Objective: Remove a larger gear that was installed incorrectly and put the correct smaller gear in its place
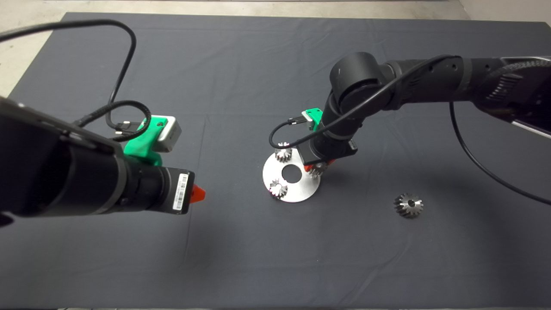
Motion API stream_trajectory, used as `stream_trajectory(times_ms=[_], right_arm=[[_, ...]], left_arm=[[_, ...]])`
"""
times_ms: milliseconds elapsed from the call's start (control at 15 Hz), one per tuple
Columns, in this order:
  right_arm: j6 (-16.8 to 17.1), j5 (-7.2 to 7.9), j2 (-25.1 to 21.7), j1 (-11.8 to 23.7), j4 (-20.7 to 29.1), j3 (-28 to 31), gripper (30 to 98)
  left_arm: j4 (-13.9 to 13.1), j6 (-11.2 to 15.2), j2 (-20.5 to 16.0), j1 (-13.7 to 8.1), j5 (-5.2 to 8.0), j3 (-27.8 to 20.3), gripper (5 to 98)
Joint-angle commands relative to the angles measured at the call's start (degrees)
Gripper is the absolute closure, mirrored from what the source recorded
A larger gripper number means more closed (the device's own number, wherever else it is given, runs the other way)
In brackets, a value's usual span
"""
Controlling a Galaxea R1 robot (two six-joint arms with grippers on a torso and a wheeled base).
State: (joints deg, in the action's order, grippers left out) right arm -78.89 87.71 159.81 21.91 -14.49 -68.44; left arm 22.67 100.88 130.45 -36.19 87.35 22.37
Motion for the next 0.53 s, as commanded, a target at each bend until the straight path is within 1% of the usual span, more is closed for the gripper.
stream_trajectory(times_ms=[0,467], right_arm=[[0.2,6.07,0.0,1.3,0.7,-0.5,89.9],[1.0,6.07,0.2,0.2,-0.2,-1.6,89.8]], left_arm=[[0.9,0.0,-0.2,-0.3,0.9,-0.5,39.4],[1.3,-0.1,-0.1,-0.2,0.9,-0.4,39.3]])
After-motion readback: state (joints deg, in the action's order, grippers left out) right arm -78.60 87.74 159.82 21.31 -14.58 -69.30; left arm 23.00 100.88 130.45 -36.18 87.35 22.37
